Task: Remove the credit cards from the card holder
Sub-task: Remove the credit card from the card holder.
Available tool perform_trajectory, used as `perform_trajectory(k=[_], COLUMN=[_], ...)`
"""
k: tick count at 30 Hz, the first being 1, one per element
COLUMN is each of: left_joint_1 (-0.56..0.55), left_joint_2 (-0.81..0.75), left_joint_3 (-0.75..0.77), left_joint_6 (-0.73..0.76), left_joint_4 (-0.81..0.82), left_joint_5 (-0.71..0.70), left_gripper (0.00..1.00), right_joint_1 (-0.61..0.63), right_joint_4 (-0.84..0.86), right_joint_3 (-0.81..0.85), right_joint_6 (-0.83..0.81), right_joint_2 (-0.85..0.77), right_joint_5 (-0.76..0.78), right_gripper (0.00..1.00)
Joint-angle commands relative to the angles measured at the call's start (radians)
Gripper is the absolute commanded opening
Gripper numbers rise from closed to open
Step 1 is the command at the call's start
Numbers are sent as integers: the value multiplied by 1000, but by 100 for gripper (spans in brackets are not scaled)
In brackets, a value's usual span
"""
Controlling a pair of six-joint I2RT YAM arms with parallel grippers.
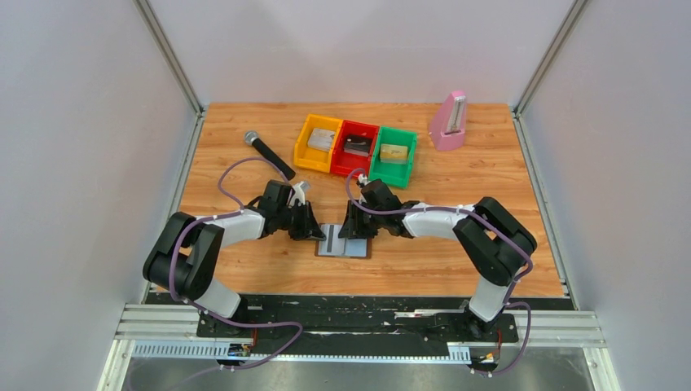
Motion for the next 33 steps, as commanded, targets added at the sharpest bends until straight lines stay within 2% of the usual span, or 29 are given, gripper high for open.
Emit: perform_trajectory(k=[1, 17, 23, 33], left_joint_1=[3, 3, 2, 3], left_joint_2=[24, 37, 50, 74], left_joint_3=[-23, -31, -26, -3], left_joint_6=[10, -1, -3, 17], left_joint_4=[-9, 10, 5, -47], left_joint_5=[-40, -30, -34, -69], left_gripper=[15, 15, 15, 14], right_joint_1=[-13, -28, -42, -109], right_joint_4=[78, 160, 194, 182], right_joint_3=[-26, -41, -73, -165], right_joint_6=[16, 28, 29, 10], right_joint_2=[21, 47, 27, -76], right_joint_5=[-30, -100, -113, -146], right_gripper=[36, 27, 0, 0])
